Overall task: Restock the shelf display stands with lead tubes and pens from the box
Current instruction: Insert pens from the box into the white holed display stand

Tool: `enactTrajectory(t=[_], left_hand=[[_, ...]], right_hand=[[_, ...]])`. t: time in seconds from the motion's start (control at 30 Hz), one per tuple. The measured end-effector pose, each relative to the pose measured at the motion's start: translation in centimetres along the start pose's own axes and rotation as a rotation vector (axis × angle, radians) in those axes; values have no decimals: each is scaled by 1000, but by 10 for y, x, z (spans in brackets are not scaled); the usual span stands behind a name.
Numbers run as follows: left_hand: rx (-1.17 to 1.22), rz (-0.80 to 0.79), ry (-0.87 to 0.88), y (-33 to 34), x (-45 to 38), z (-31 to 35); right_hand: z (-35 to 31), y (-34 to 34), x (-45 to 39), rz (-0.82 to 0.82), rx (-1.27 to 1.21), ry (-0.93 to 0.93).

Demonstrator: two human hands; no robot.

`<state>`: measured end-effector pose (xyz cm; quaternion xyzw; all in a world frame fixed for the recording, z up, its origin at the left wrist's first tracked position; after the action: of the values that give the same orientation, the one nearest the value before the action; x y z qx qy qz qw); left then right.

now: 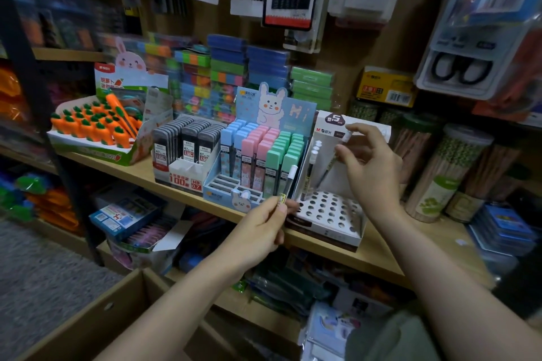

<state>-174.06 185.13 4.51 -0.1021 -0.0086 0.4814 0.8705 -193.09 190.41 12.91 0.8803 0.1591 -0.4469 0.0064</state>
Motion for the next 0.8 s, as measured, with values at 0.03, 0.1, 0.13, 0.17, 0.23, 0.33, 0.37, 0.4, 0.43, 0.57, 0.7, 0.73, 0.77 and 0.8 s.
enactTrajectory(t=[0.03,0.1,0.13,0.17,0.23,0.33,0.37,0.4,0.43,0.57,0.7,0.73,0.77,0.8], left_hand=[[2,0,-6,0,0,0],[10,1,-17,0,0,0],[17,0,-22,0,0,0],[21,0,-26,0,0,0],[21,-4,-28,1,-1,-1],[20,-7,-36,1,-2,-2],[25,-7,-43,1,-2,-2],[32,-7,-51,1,-2,-2],[40,-6,-58,1,-2,-2],[69,-7,-81,0,-2,-2],[107,-12,-87,0,-2,0],[116,-14,-87,0,-2,1],[123,-15,-87,0,-1,1],[125,-16,-86,0,0,2]], right_hand=[[0,-1,0,2,-3,1],[0,0,1,-9,-5,11],[-1,1,2,-16,-3,17],[-1,1,2,-23,1,20],[-3,1,1,-32,18,9],[-5,3,1,-41,55,-3],[-5,5,2,-49,69,5],[-5,7,3,-60,88,10],[-5,9,3,-68,111,11],[-9,10,4,-42,178,-36],[-12,10,3,-30,187,-21],[-13,11,4,-33,189,-13],[-13,12,4,-38,193,-9],[-12,13,4,-50,198,-6]])
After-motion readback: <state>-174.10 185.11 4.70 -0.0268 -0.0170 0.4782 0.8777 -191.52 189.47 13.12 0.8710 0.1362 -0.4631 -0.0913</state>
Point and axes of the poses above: each hand's wrist, its own x-axis away from the middle knuckle, its own y-axis out of the palm, z = x × y, the point moved 5 cm from there along -x, towards the middle knuckle, and after that the axes turned 13 degrees about z, right-handed, at the moved point
